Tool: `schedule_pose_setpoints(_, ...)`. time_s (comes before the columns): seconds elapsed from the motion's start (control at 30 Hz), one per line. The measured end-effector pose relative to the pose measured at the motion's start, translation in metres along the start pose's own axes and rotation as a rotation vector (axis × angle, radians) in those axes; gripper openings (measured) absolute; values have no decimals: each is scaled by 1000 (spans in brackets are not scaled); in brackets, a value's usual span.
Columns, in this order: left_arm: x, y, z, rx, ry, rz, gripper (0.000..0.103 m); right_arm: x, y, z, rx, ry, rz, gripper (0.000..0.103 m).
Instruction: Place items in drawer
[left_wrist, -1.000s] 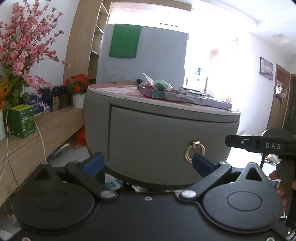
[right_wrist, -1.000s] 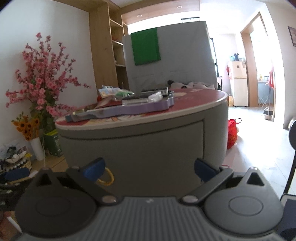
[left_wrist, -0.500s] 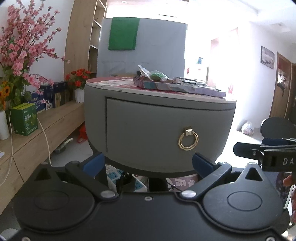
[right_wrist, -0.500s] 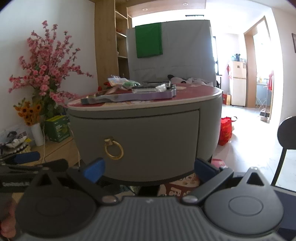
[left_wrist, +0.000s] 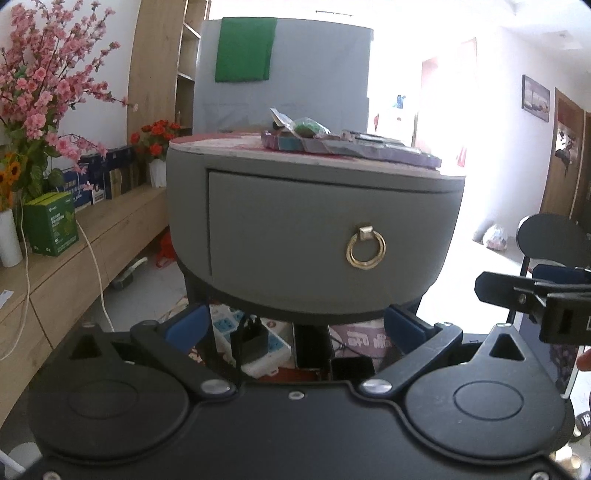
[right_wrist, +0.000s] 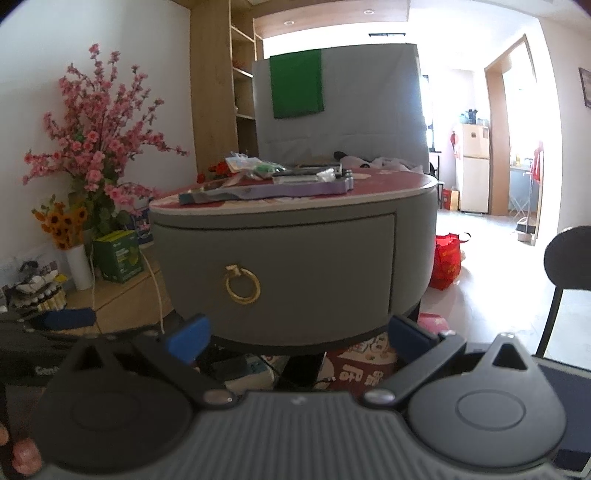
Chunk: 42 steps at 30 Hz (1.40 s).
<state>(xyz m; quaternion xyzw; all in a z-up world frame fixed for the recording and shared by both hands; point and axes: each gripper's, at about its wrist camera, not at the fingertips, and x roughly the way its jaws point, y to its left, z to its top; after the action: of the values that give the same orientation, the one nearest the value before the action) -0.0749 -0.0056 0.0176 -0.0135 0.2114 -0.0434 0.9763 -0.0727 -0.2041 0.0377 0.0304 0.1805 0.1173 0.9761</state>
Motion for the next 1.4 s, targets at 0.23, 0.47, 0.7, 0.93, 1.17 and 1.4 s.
schedule_pose_setpoints(0.23, -3, -3, -3, 14, 1, 28, 103, -4, -1, -8, 15, 11, -12, 102)
schedule_pose_setpoints(0.47, -6, -1, -3, -2, 3, 39, 103, -8, -3, -12, 23, 12, -21, 102)
schedule_pose_setpoints(0.7, -6, -4, -5, 3, -2, 89, 103, -9, -3, -17, 13, 20, -30, 102)
schedule_pose_setpoints(0.93, -5, -5, -7, -2, 12, 90, 103, -9, -2, -17, 11, 25, -19, 102)
schedule_pose_setpoints(1.17, -1, 1, -18, -9, 52, 100, 103, -1, 0, -23, 8, 63, -8, 102)
schedule_pose_setpoints(1.4, 3, 5, -26, -12, 85, 107, 103, 7, 1, -38, 10, 107, -9, 102)
